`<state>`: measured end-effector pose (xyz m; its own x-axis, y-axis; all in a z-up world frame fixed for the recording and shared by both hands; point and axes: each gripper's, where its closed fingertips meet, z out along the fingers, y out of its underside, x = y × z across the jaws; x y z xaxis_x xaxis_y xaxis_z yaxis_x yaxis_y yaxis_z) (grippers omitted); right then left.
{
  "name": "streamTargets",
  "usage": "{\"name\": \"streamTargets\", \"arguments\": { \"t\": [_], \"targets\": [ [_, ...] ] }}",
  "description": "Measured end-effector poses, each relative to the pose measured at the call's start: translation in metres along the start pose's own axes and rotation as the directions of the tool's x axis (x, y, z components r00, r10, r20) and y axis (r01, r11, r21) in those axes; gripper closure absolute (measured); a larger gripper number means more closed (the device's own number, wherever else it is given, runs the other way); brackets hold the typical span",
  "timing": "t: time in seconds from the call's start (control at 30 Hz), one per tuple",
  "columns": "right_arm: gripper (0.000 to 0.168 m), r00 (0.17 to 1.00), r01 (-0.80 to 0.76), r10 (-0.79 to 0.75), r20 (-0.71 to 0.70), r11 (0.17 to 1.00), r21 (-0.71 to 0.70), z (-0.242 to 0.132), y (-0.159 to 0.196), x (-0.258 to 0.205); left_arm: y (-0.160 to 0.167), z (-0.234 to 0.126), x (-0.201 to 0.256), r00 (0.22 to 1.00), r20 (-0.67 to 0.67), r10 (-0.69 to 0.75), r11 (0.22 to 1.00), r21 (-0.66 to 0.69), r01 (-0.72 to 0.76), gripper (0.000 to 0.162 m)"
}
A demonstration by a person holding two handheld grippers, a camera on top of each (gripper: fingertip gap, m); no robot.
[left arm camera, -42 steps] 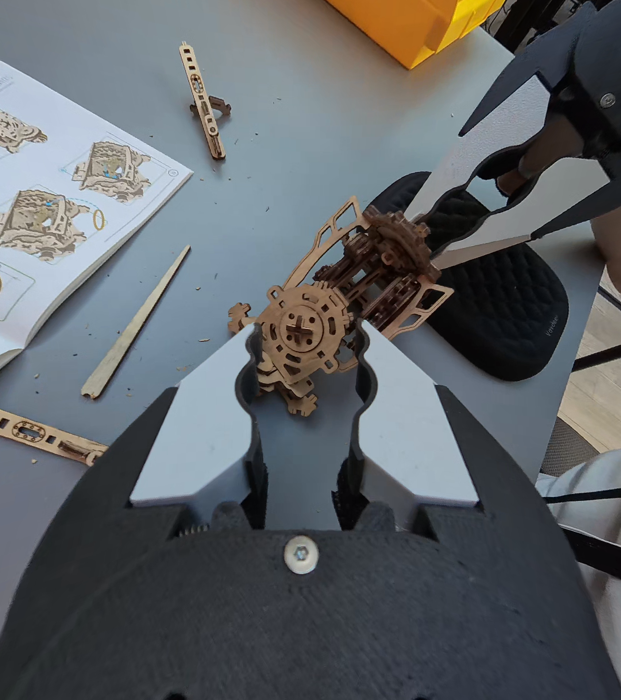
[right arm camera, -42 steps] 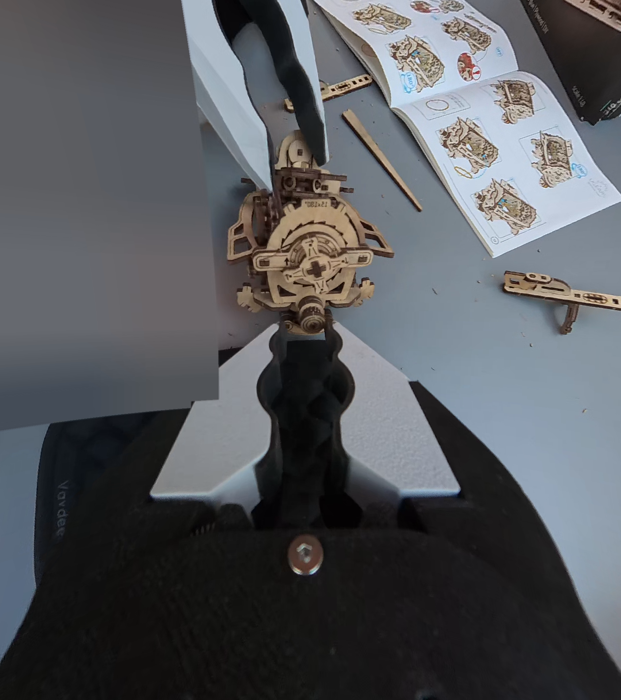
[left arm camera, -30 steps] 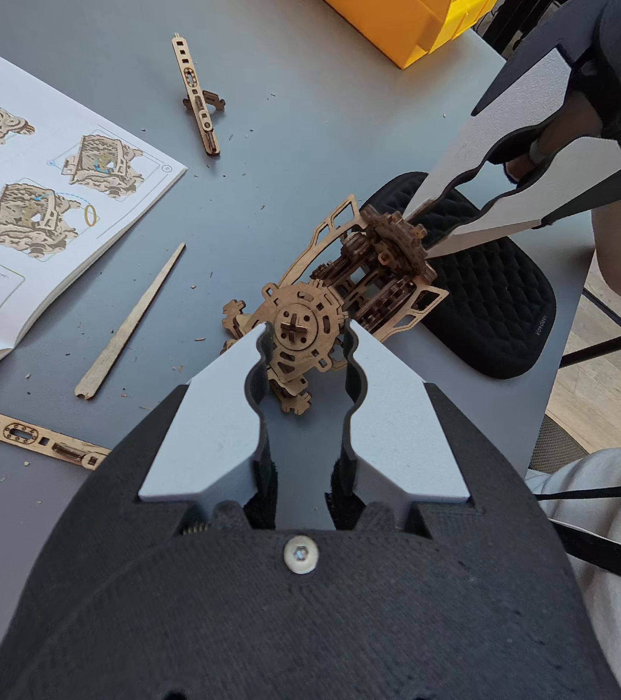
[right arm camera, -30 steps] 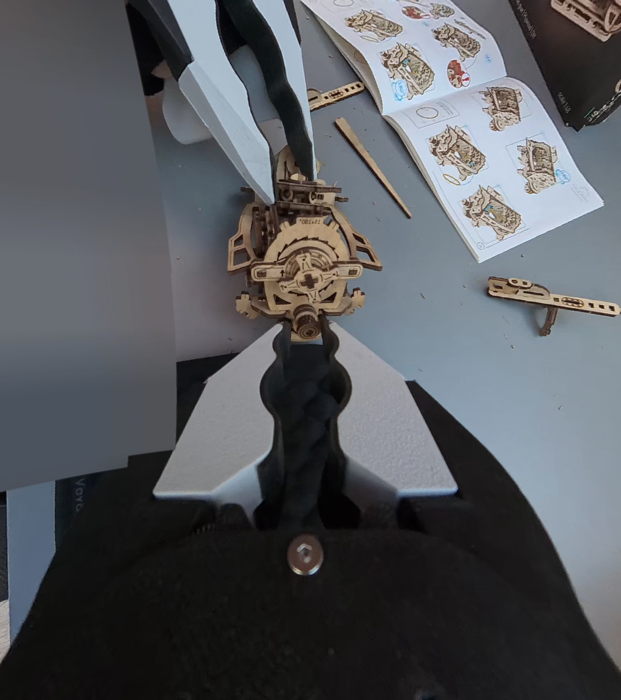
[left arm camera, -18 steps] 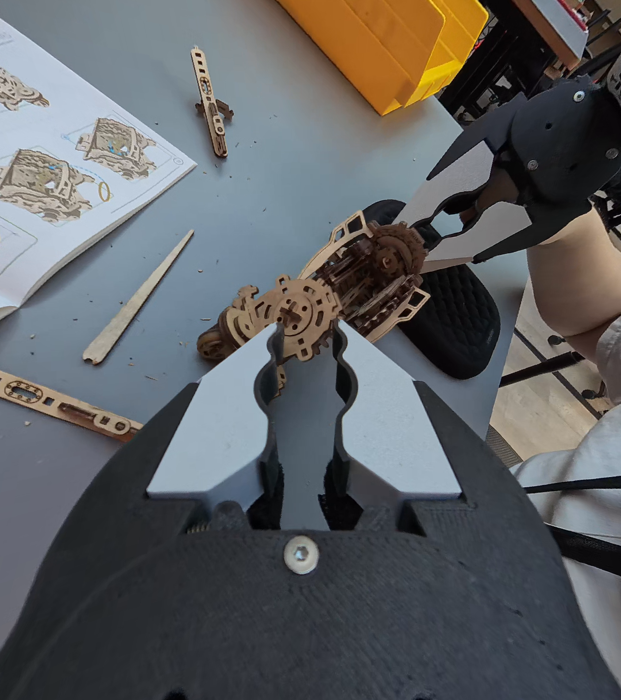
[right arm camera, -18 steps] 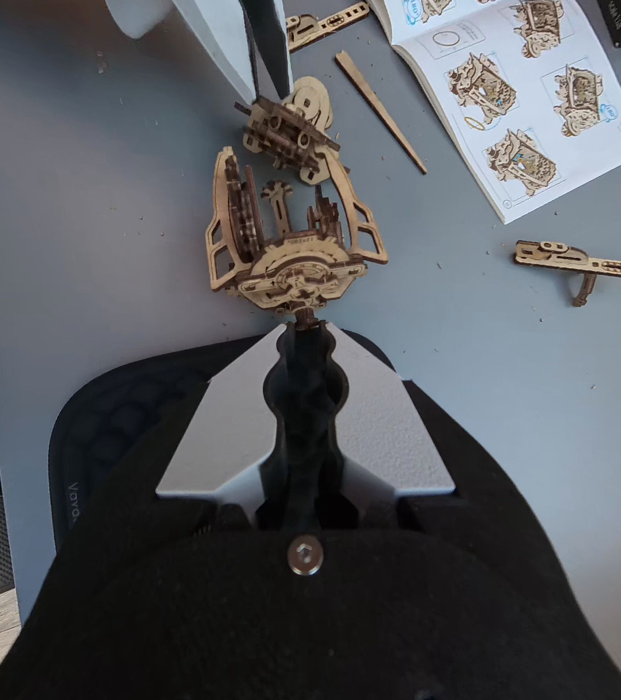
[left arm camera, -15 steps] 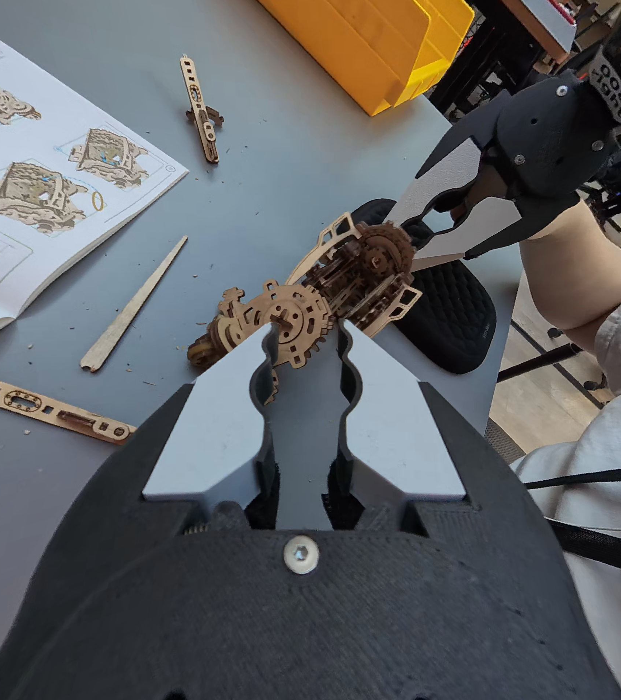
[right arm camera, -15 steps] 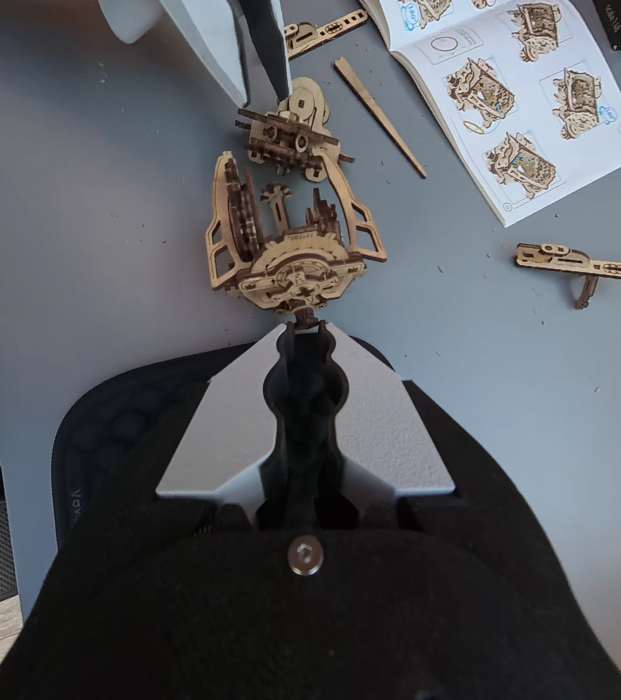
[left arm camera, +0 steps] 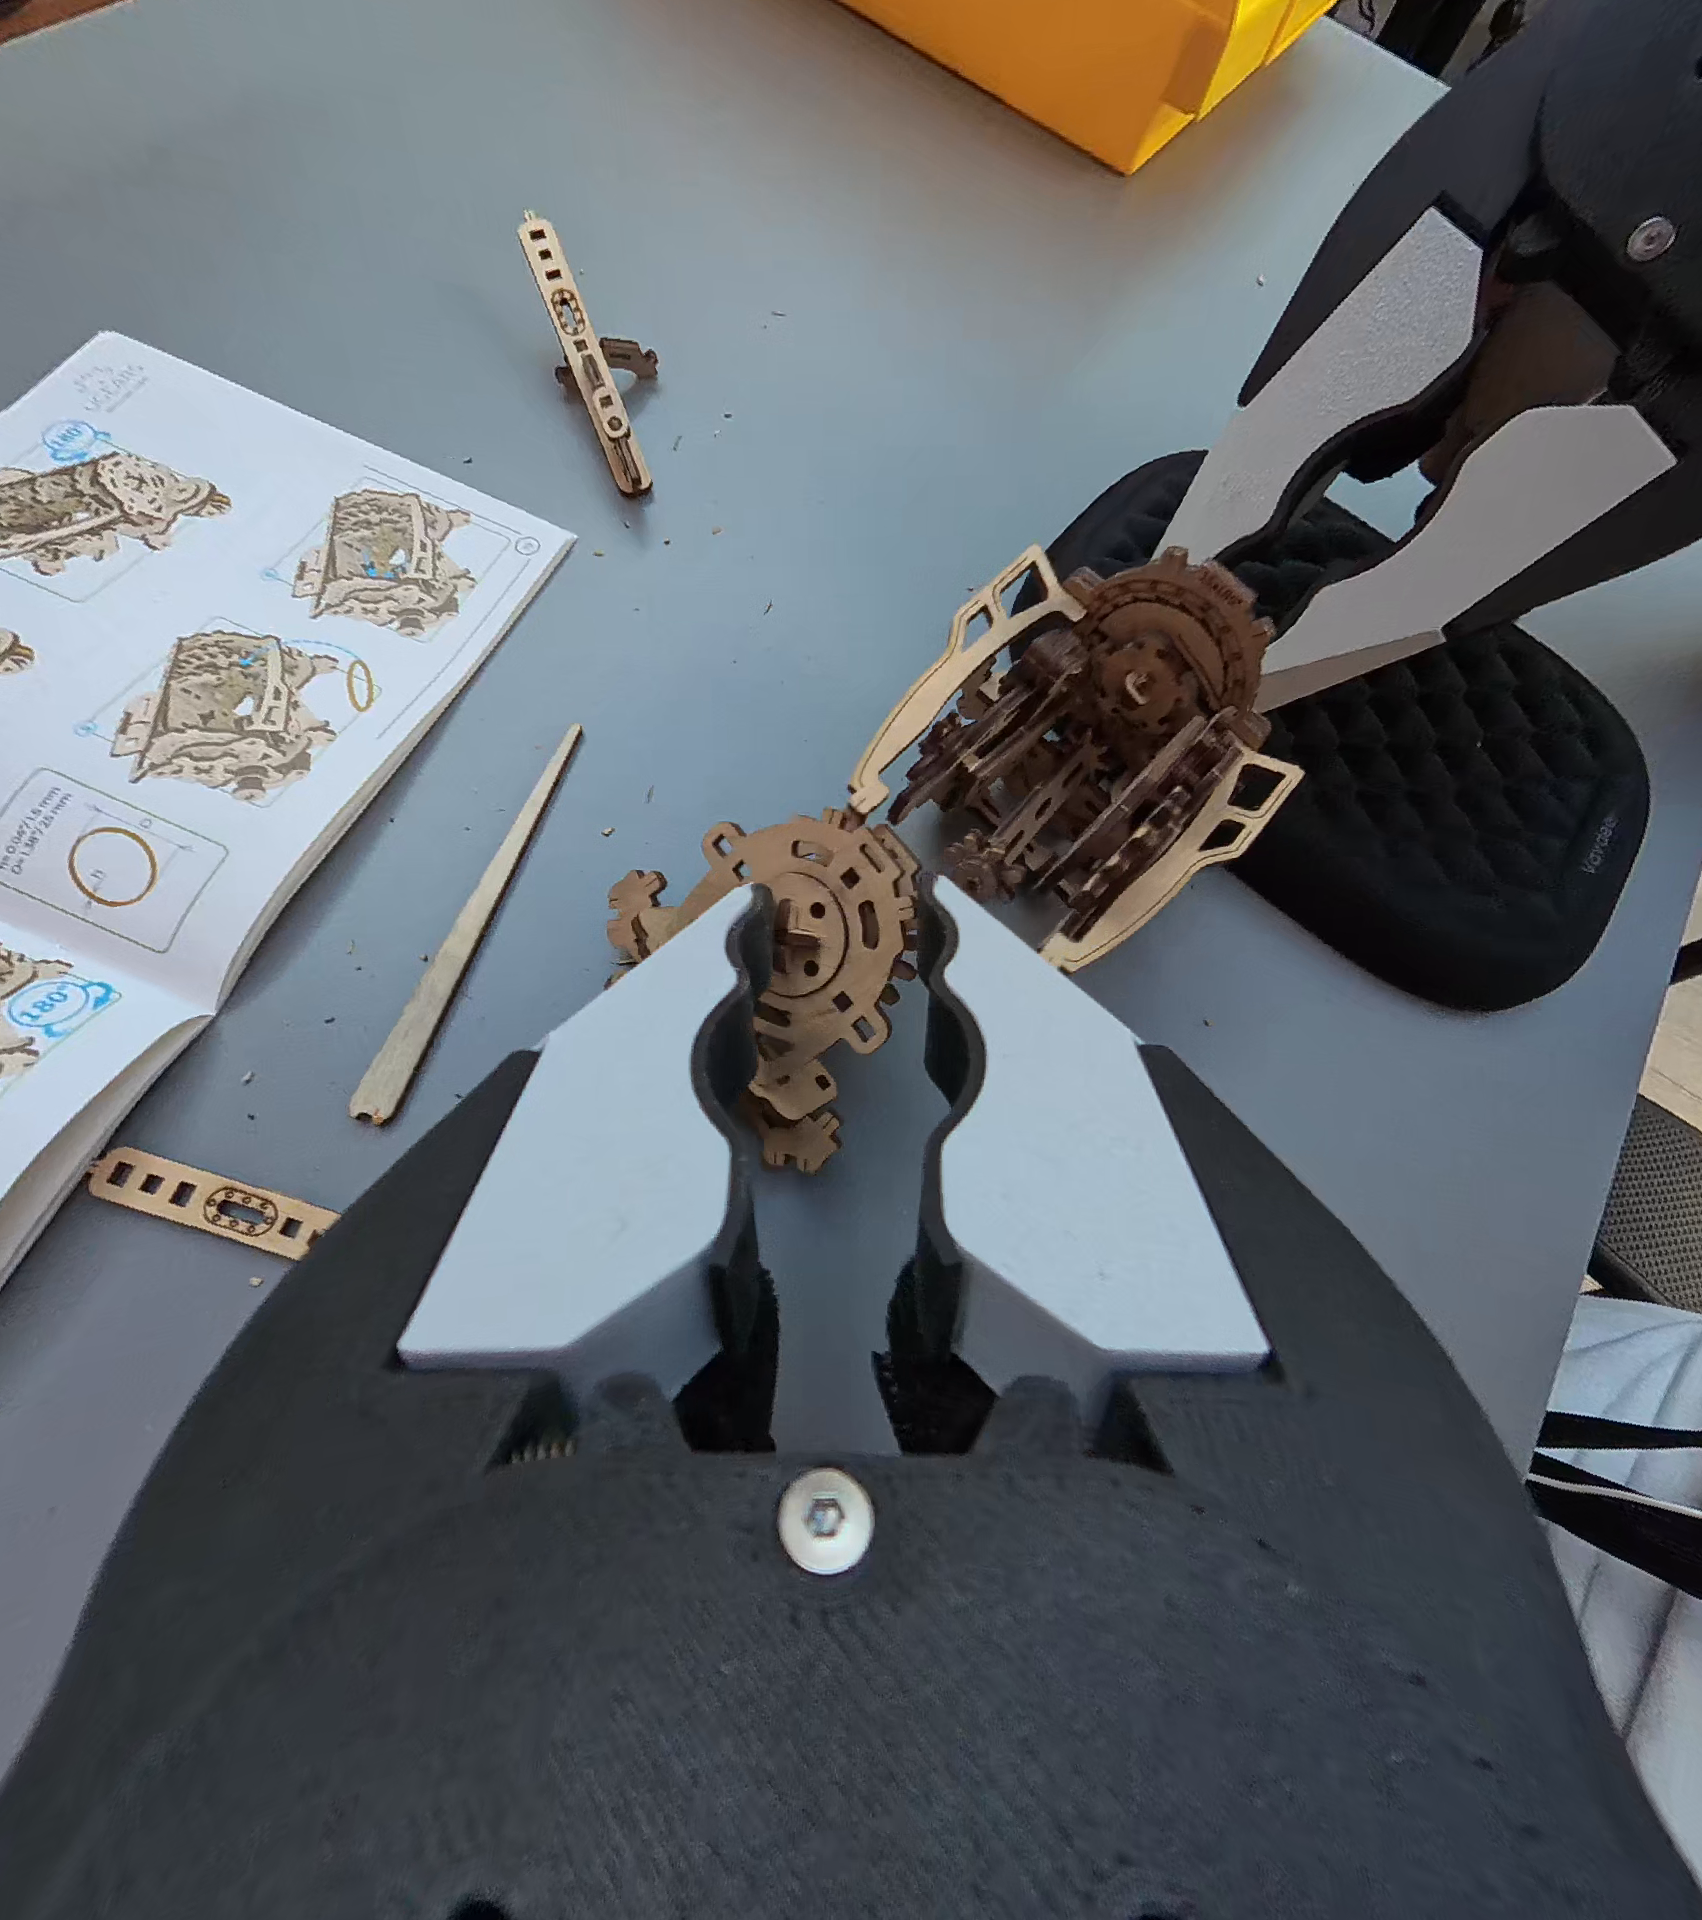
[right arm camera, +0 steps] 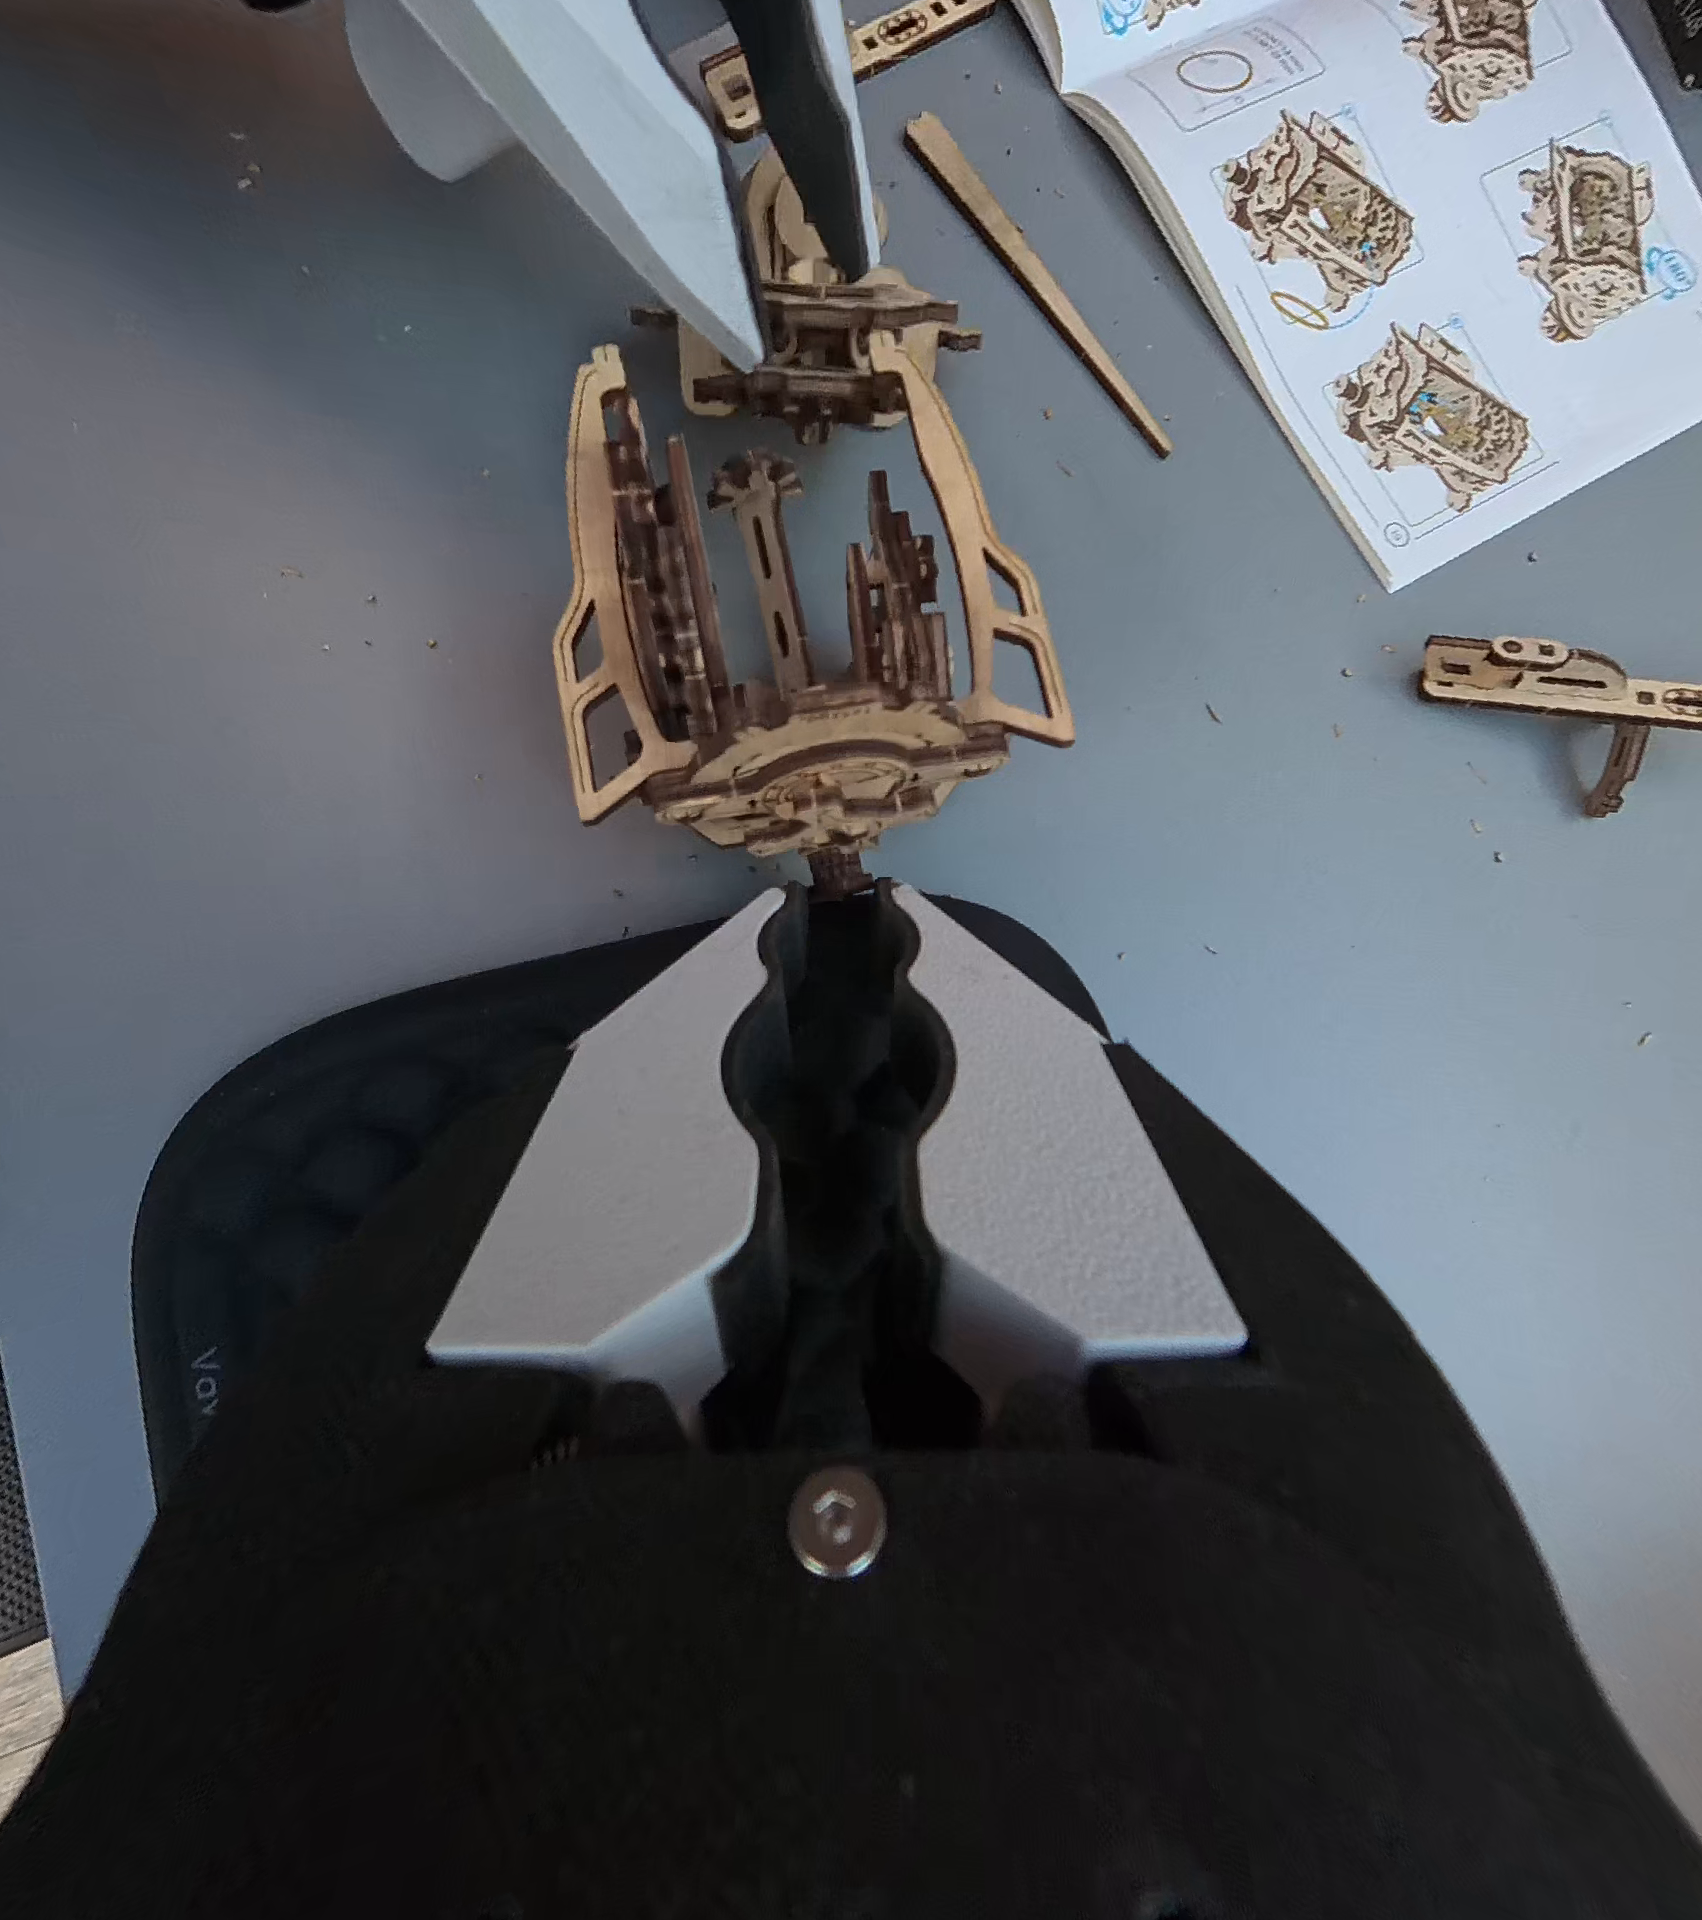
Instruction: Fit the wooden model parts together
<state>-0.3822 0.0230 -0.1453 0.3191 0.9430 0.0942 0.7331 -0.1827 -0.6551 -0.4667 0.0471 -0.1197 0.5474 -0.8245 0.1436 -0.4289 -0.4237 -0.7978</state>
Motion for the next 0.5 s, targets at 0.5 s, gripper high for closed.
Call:
{"name": "streamTargets", "arguments": {
  "t": [0.5],
  "targets": [
    [0.156,0.998,-0.065,0.064,0.01,0.996,0.061,0.013,-0.014,-0.009,-0.012,-0.043,-0.026,0.8,-0.364,-0.477,0.819,0.146,0.554,0.138]
  ]
}}
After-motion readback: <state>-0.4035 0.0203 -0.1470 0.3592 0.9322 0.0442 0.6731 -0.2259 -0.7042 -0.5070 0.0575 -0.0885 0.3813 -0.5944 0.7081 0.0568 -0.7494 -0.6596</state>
